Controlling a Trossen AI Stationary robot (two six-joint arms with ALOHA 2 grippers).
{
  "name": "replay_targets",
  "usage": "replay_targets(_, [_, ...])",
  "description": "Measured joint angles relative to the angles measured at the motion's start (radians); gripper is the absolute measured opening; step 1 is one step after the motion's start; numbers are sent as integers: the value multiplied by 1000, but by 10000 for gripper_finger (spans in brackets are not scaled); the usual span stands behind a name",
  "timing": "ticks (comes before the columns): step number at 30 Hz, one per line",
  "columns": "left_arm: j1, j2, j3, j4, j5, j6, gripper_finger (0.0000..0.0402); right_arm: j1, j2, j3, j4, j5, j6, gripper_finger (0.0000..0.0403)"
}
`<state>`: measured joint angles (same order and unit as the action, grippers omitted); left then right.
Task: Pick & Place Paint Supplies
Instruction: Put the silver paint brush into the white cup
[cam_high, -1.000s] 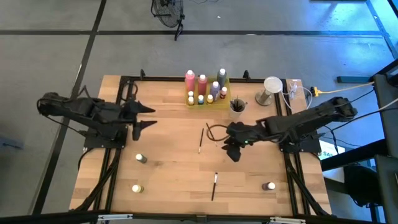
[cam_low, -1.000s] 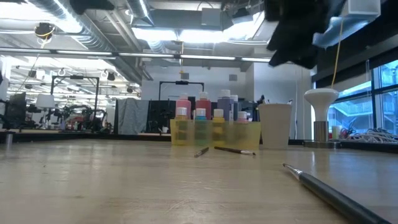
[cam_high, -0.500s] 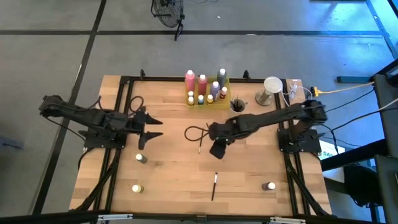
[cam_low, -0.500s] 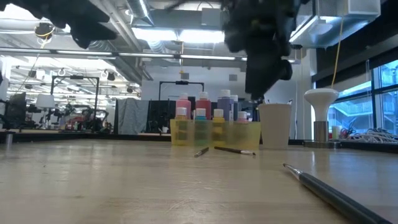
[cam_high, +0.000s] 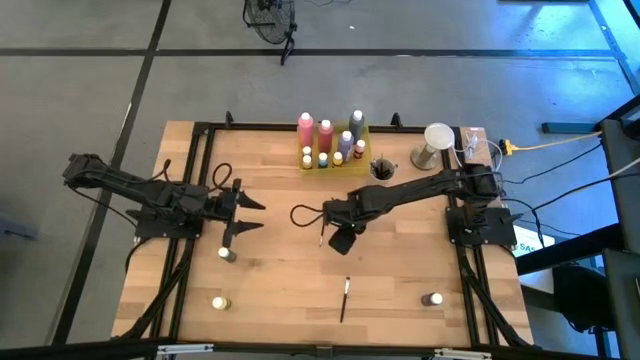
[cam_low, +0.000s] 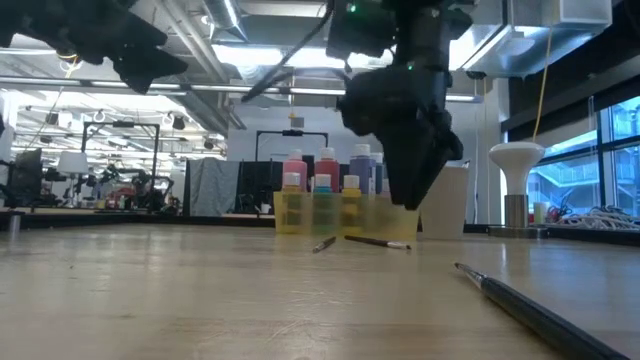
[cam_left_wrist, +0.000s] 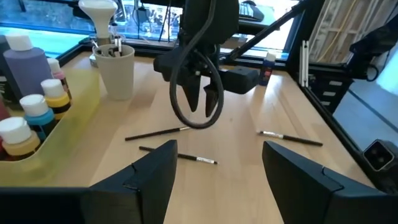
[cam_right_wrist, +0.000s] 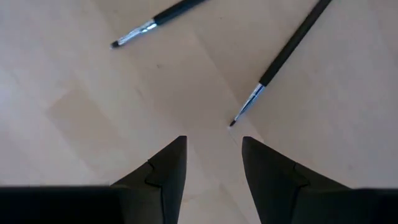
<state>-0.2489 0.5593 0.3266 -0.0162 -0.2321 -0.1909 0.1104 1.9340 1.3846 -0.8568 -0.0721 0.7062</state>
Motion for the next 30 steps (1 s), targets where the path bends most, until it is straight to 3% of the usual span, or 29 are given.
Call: replay_targets(30, [0, 1, -33, 51, 25, 48, 232, -13, 124, 2, 6, 64, 7, 149])
